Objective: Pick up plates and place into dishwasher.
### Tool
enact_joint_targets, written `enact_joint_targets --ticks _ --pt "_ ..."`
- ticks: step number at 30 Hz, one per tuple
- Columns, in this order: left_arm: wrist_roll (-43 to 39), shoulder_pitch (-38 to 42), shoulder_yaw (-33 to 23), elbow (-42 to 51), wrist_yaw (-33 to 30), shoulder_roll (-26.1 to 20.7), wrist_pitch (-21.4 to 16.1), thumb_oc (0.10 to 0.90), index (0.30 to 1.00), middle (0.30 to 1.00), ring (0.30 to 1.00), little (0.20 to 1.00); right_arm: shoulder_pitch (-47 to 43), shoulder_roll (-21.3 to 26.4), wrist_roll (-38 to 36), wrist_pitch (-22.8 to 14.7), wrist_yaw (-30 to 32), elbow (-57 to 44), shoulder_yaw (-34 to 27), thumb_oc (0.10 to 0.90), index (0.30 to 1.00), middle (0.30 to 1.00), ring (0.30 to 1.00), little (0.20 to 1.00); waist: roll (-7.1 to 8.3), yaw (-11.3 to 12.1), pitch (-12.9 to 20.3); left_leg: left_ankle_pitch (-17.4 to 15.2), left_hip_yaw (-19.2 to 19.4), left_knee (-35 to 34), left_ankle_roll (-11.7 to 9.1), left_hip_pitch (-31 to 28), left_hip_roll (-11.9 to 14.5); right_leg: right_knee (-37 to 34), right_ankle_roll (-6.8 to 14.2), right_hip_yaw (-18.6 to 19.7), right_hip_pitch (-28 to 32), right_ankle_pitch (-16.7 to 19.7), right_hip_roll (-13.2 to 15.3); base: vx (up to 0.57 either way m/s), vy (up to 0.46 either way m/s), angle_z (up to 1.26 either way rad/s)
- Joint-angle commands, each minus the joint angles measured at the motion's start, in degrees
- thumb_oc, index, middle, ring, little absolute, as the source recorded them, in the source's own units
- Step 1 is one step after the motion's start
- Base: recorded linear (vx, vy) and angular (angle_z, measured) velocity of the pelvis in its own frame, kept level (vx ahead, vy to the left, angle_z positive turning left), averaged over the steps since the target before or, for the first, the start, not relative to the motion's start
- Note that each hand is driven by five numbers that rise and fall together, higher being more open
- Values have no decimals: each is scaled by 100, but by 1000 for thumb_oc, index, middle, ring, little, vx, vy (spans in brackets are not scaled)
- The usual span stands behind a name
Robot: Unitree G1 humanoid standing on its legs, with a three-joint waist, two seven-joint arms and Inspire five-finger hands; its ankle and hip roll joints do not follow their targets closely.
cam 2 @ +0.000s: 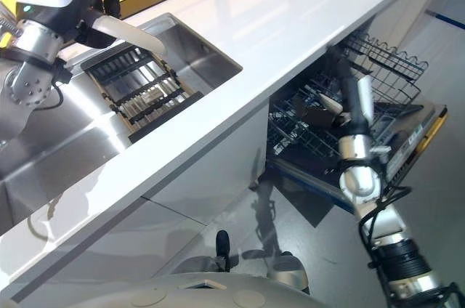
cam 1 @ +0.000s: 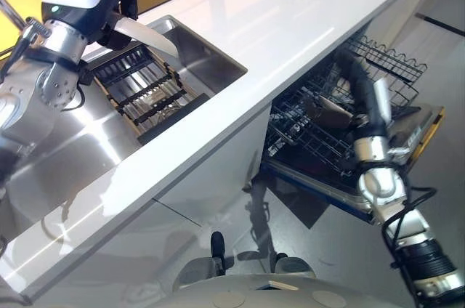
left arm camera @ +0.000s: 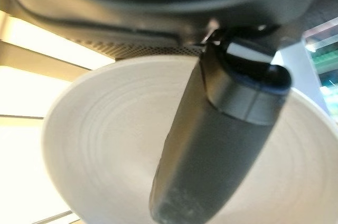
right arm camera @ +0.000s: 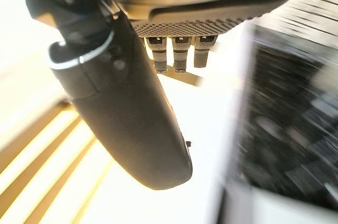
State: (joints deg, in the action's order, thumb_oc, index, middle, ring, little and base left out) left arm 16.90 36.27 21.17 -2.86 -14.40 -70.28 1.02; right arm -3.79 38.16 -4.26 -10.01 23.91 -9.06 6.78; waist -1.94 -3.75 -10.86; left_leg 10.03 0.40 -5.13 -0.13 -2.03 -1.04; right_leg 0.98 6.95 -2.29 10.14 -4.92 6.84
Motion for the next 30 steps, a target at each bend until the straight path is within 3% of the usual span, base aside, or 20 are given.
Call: enact_joint_targets --ticks 1,4,8,16,22,26,30 --pt "-424 -88 -1405 154 -538 53 -228 100 300 300 300 200 -667 205 333 -851 93 -812 -61 800 900 900 900 900 2 248 690 -1483 201 266 275 -583 -325 239 -119 -118 -767 292 -469 -18 3 18" --pt "-655 -401 -1751 491 -433 237 -469 100 300 300 300 200 -872 205 330 -856 -281 -1118 110 800 900 900 900 900 10 316 707 -1446 154 272 249 -577 -290 331 -150 -201 -729 204 -445 -41 8 26" --pt "-864 -421 -1744 766 -329 356 -614 100 300 300 300 200 -1224 88 464 -736 -565 -1301 536 800 900 900 900 900 17 421 743 -1412 111 279 218 -566 -264 387 -172 -345 -677 139 -405 -36 1 30" --pt "-1138 -84 -1382 952 -316 468 -714 100 300 300 300 200 -1640 -29 -423 -265 -1737 -1388 1294 800 900 900 900 900 34 545 807 -1317 -3 238 151 -529 -257 424 -171 -551 -612 77 -329 -34 -1 23" --pt "-1619 246 -990 941 -306 675 -749 100 300 300 300 200 -1839 -287 -696 -81 -1862 -1417 1694 800 900 900 900 900 56 576 837 -1253 -29 191 115 -497 -266 344 -171 -594 -587 115 -324 -31 -6 11" --pt "-2410 171 -778 1167 138 1435 -858 100 300 300 300 200 -2000 -803 -554 21 -1548 -1324 1915 800 900 900 900 900 68 605 836 -1247 -39 192 105 -480 -285 244 -183 -559 -552 152 -350 -12 1 3" --pt "-2749 -43 -548 1448 554 2150 -736 100 300 300 300 200 -2058 -1126 -283 190 -1236 -1224 2037 800 900 900 900 900 81 597 841 -1239 -23 177 107 -473 -296 171 -187 -513 -540 187 -376 0 0 0"
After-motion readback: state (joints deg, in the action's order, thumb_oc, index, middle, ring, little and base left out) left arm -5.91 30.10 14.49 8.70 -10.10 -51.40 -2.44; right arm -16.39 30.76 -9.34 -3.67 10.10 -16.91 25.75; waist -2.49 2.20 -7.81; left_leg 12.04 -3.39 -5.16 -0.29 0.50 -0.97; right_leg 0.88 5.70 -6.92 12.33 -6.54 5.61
